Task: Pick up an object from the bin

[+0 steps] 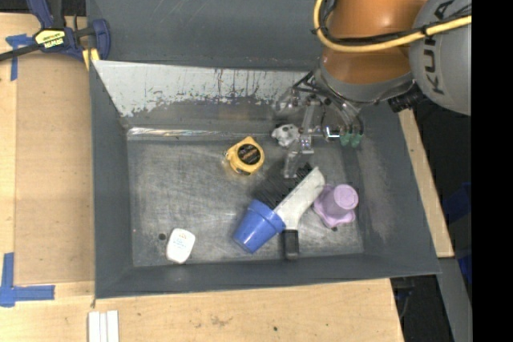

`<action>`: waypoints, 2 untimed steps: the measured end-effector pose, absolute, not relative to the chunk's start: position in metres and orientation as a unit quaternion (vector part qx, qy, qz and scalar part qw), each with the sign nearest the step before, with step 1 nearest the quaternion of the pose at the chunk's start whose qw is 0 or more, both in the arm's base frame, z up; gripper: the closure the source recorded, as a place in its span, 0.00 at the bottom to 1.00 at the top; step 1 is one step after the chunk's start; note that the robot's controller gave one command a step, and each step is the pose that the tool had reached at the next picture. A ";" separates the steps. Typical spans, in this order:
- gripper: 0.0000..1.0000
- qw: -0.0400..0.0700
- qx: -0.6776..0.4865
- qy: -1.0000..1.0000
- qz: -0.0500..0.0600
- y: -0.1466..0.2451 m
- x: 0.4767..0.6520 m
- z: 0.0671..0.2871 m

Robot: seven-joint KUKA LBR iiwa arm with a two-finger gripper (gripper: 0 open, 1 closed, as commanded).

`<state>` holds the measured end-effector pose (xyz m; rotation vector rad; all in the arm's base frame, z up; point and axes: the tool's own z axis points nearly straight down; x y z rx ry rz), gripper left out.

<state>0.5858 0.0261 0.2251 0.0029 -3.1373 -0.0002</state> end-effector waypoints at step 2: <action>0.00 -0.005 0.015 -1.000 0.000 0.034 0.591 0.176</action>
Offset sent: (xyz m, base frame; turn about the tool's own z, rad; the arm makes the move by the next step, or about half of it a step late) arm 0.0048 0.0192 -0.1201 -0.0702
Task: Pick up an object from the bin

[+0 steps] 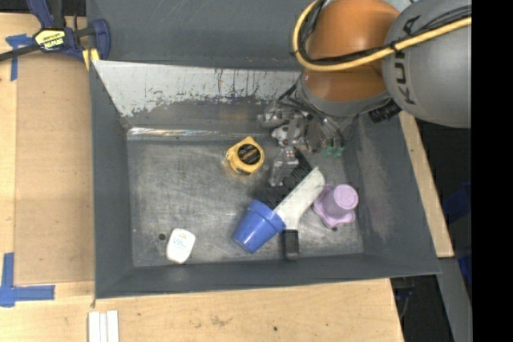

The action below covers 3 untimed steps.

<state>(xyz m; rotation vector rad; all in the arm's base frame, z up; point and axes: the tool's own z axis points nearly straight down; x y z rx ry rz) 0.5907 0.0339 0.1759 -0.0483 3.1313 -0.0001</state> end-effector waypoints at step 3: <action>1.00 0.008 -0.054 0.998 0.002 0.056 0.619 0.076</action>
Offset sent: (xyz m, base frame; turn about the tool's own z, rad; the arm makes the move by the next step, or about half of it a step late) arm 0.0151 0.0360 -0.0446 -0.1505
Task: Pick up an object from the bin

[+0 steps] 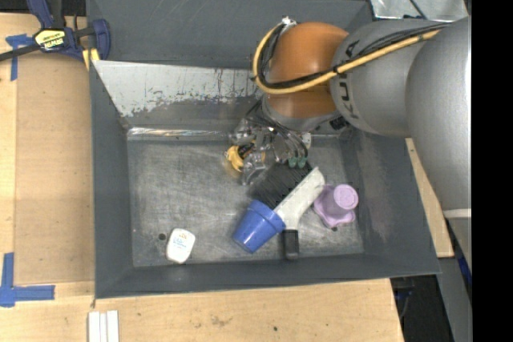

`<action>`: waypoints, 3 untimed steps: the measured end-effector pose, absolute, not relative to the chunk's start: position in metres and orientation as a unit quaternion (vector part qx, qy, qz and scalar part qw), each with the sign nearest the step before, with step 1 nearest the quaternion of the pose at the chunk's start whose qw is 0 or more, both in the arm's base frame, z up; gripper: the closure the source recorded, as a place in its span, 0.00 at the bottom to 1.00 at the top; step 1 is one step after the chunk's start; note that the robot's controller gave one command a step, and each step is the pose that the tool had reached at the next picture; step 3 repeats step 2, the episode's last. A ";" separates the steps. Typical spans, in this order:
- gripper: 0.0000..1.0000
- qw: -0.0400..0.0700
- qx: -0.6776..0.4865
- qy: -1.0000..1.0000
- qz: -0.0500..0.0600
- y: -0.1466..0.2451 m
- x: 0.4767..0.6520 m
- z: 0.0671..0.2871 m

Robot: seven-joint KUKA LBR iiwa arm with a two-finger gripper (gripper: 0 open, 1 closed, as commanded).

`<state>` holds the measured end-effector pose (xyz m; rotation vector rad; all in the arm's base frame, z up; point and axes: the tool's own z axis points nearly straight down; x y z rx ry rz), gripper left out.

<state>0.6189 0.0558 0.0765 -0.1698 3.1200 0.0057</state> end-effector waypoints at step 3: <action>1.00 0.001 -0.066 0.998 0.000 0.048 0.613 0.264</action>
Offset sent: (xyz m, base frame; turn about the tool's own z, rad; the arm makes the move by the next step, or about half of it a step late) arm -0.0061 -0.0079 0.1883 -0.0238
